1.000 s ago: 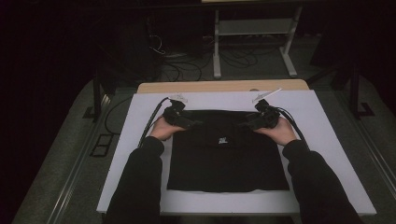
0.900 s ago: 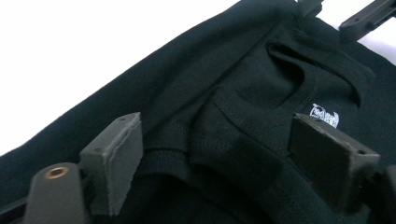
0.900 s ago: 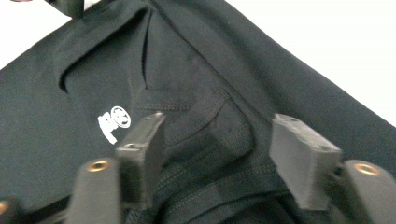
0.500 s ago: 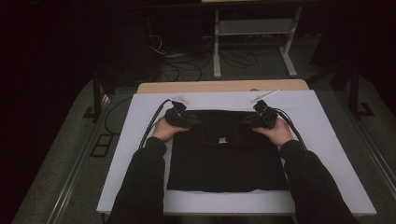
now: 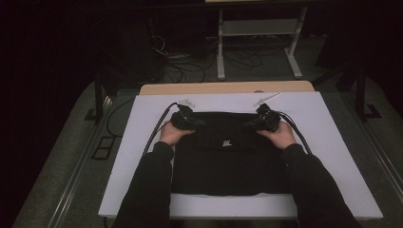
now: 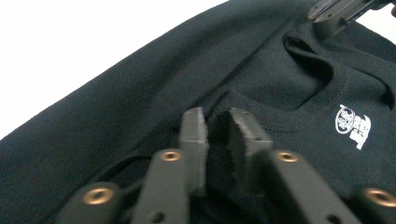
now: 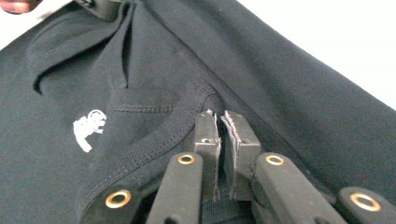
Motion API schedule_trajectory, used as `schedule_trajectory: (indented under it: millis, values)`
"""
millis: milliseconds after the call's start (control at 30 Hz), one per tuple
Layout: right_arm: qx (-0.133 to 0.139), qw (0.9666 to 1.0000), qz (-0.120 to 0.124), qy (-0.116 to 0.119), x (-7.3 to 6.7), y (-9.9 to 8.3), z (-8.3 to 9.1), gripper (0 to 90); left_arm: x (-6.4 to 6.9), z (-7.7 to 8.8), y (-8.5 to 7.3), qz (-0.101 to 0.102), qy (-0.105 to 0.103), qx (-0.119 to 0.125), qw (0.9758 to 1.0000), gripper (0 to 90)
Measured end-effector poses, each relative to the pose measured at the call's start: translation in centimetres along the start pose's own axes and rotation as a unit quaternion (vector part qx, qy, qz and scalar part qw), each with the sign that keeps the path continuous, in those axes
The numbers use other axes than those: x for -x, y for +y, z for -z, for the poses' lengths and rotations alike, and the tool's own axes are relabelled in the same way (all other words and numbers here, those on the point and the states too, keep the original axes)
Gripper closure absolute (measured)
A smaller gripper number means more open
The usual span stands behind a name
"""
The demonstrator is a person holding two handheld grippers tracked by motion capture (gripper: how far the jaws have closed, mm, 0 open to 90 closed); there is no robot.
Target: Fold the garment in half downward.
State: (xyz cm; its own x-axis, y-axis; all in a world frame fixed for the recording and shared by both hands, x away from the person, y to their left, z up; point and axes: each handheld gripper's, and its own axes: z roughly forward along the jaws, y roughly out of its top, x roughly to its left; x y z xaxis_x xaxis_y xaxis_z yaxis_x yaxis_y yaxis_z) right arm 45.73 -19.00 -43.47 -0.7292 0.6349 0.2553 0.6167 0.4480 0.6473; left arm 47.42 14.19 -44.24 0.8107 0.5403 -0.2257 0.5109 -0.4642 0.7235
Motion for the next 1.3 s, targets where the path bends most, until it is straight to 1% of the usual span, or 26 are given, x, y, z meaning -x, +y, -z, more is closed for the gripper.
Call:
schedule_trajectory:
  millis: [67, 133, 200, 233, 333, 400, 500, 767, 833, 900, 1000, 1067, 1133, 1200, 1233, 1300]
  values:
    - [0.002, 1.0, 0.003, 0.002, -0.2, 0.0, 0.1, 84.0, 0.2, 0.1, 0.1, -0.003, -0.001, 0.003, 1.0, 84.2]
    - [0.003, 1.0, 0.009, 0.002, -0.4, 0.0, 0.2, 84.2, 0.5, 0.3, 0.2, -0.001, -0.004, 0.01, 0.9999, 85.5]
    - [0.006, 0.9999, 0.012, 0.005, -0.6, 0.1, 0.5, 84.3, 0.7, 0.6, 0.4, -0.006, -0.008, 0.012, 0.9999, 86.2]
    - [0.008, 0.9999, 0.012, 0.007, -0.8, 0.1, 0.6, 84.3, 0.8, 0.7, 0.5, -0.013, -0.009, 0.011, 0.9998, 86.4]
    - [0.017, 0.9997, 0.016, 0.01, -1.0, 0.1, 1.2, 84.4, 1.3, 1.1, 0.8, -0.022, -0.011, 0.012, 0.9996, 86.6]
    - [0.022, 0.9996, 0.012, 0.015, -1.1, 0.0, 1.5, 84.4, 1.6, 1.4, 1.0, -0.022, -0.012, 0.017, 0.9995, 86.6]
    - [0.03, 0.9993, 0.015, 0.016, -1.2, 0.0, 2.1, 84.4, 2.0, 1.9, 1.1, -0.021, -0.01, 0.024, 0.9995, 86.7]
    - [0.048, 0.9985, 0.018, 0.02, -1.6, -0.6, 4.0, 84.5, 3.0, 3.2, 0.7, -0.026, -0.006, 0.03, 0.9992, 86.9]
    - [0.051, 0.9982, 0.017, 0.026, -1.8, -0.8, 4.5, 84.5, 3.4, 3.6, 0.4, -0.022, -0.008, 0.032, 0.9992, 86.9]
    - [0.057, 0.9976, 0.019, 0.033, -2.2, -1.1, 4.9, 84.5, 3.8, 4.0, 0.1, -0.021, -0.018, 0.039, 0.9989, 86.9]
    - [0.054, 0.9975, 0.026, 0.036, -2.8, -1.4, 5.3, 84.5, 4.7, 4.4, -0.2, -0.022, -0.017, 0.04, 0.9988, 87.0]
    - [0.058, 0.9971, 0.026, 0.042, -3.0, -1.5, 5.5, 84.5, 5.1, 4.6, -0.4, -0.017, -0.019, 0.042, 0.9988, 87.0]
    - [0.057, 0.997, 0.028, 0.044, -3.4, -1.6, 5.7, 84.5, 5.4, 4.9, -0.5, -0.024, -0.02, 0.042, 0.9986, 87.0]
    - [0.056, 0.9968, 0.032, 0.047, -3.8, -1.8, 5.8, 84.5, 5.8, 5.3, -0.6, -0.025, -0.022, 0.041, 0.9986, 87.0]
    - [0.056, 0.9967, 0.031, 0.049, -4.0, -1.9, 5.9, 84.5, 6.0, 5.4, -0.6, -0.026, -0.023, 0.047, 0.9983, 87.0]
    - [0.055, 0.9966, 0.034, 0.052, -4.3, -2.1, 6.0, 84.5, 6.2, 5.7, -0.7, -0.024, -0.024, 0.049, 0.9982, 87.0]
